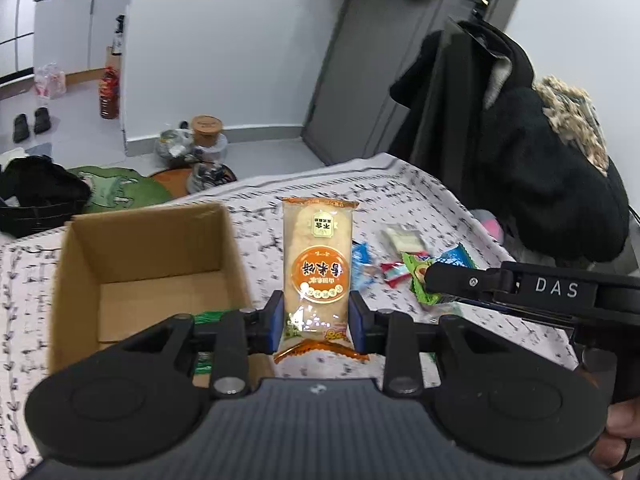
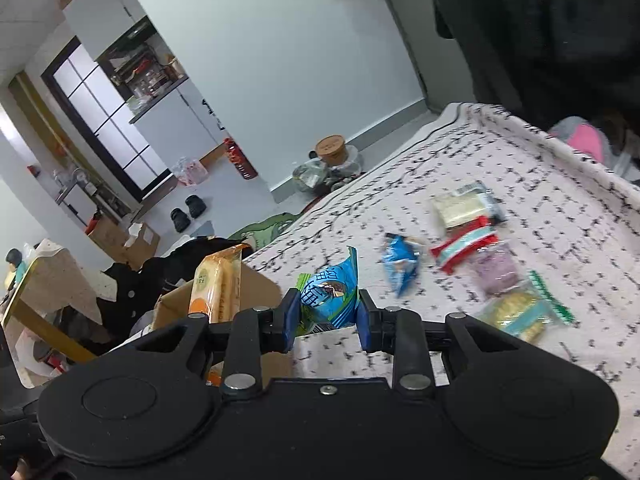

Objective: Organize snacks
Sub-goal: 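Carry both packets over the cardboard box and open both tools to drop them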

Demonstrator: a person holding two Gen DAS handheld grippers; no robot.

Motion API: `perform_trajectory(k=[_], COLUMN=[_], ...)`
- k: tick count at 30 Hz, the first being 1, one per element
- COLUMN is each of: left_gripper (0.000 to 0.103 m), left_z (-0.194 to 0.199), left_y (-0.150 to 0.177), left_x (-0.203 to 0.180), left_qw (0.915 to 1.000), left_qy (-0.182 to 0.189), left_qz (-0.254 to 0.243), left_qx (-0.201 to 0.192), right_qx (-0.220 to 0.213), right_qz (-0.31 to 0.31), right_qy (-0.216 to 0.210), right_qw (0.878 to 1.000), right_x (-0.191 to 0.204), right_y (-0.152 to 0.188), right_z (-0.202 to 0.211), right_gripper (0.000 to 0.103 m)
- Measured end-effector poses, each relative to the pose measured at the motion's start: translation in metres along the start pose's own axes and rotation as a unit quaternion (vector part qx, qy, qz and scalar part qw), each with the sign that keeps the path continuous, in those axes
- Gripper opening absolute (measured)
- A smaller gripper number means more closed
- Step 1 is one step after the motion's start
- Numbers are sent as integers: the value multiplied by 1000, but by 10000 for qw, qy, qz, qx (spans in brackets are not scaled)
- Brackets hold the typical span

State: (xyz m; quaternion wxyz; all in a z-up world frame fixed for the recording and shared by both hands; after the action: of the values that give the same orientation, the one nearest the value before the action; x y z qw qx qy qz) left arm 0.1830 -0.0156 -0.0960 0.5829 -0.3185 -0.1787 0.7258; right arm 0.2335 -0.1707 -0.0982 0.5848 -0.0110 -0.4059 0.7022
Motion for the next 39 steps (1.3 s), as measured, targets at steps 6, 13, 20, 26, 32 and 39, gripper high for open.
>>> perform_trajectory(k=[6,13,20,26,32,39], left_gripper=[32,32,32,32,39,52], left_z=[6,15,17,13,17,29], left_y=[-1,-1,8,13,15,11], left_x=[30,71,104,121,128,129], left_qw=[9996,9979,9956,9931,9903,9893], left_qy=[-175,-401,-595,-780,-848,-914], left_qz=[230,504,719,877,1088,1087], left_qx=[-46,-89,-12,-32,-146,-331], right_qx=[89,219,351,435,454,506], right_qz=[115,266,362,568,677,814], right_qy=[-131,-288,-430,-464,-515,-608], right_qw=[9998,9990,9978,9964,9953,9935], right_x=[23,47,69,87,100,114], right_y=[4,10,18,18,17,14], right_z=[-14,-32,-46,-57,-65,-72], right_gripper=[29,29,29,29,29,45])
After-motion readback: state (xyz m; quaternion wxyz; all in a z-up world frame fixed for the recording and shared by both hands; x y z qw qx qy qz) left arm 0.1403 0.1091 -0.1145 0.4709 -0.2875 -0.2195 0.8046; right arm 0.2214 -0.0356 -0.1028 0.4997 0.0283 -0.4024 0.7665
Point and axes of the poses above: each gripper's, at about its wrist camera, not at the fingertips, and z roughly against the way its jaws point, x to its left, y to its underside, the point moved 7 cm from there along -z, roughly the way its jaws point, and after that the axes turned 6 degrees about x, right-handed, at the moved point
